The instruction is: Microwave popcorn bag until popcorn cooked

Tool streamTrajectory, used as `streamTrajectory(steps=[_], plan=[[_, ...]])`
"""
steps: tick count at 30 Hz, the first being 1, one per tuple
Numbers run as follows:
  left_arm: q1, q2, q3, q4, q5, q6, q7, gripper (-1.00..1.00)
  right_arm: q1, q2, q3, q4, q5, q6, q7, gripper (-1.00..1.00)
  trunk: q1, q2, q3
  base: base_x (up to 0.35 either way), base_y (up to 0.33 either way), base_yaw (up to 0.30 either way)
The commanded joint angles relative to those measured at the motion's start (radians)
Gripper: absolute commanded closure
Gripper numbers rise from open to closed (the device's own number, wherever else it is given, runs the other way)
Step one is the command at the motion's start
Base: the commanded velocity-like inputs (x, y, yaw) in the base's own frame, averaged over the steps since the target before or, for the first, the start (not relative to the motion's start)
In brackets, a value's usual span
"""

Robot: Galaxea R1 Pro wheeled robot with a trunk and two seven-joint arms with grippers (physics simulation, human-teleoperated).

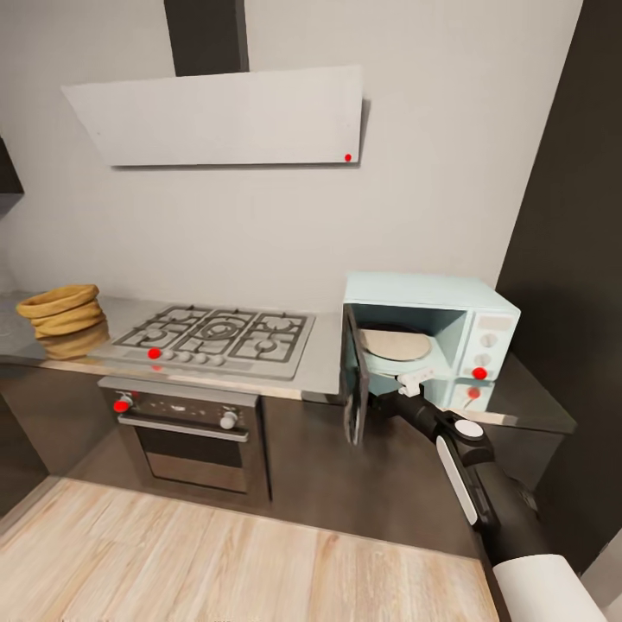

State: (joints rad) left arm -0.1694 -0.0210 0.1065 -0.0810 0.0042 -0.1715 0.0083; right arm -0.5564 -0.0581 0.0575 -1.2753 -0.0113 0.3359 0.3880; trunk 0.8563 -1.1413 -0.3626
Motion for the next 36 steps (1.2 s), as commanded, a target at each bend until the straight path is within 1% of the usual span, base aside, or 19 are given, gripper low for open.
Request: streamTrajectory(steps=[1, 12, 21, 25, 33, 36], plan=[[-0.001, 0.0, 0.005, 0.001, 0.0, -0.003, 0.001, -1.0, 0.0, 0.0, 0.001, -0.001, -0.003, 0.007, 0.002, -1.0, 0.0, -0.001, -0.001, 0.0, 0.0, 0.195], [-0.001, 0.0, 0.005, 0.001, 0.0, -0.003, 0.001, -1.0, 0.0, -0.001, 0.001, -0.002, -0.003, 0.006, 0.003, -1.0, 0.0, -0.001, -0.004, 0.0, 0.0, 0.09], [-0.001, 0.0, 0.005, 0.001, 0.0, -0.003, 0.001, -1.0, 0.0, 0.0, 0.001, -0.002, -0.003, 0.006, 0.002, -1.0, 0.0, -0.001, -0.004, 0.0, 0.0, 0.011], [-0.001, 0.0, 0.005, 0.001, 0.0, -0.003, 0.001, -1.0, 0.0, -0.001, 0.0, -0.002, -0.003, 0.005, 0.002, -1.0, 0.0, -0.001, -0.006, 0.0, 0.0, 0.101], [-0.001, 0.0, 0.005, 0.001, 0.0, -0.003, 0.001, -1.0, 0.0, -0.001, 0.001, -0.002, -0.003, 0.005, 0.003, -1.0, 0.0, -0.001, -0.007, 0.0, 0.0, 0.013], [-0.001, 0.0, 0.005, 0.001, 0.0, -0.003, 0.001, -1.0, 0.0, -0.002, 0.0, -0.002, -0.003, 0.005, 0.003, -1.0, 0.0, -0.001, -0.009, 0.0, 0.0, 0.135]])
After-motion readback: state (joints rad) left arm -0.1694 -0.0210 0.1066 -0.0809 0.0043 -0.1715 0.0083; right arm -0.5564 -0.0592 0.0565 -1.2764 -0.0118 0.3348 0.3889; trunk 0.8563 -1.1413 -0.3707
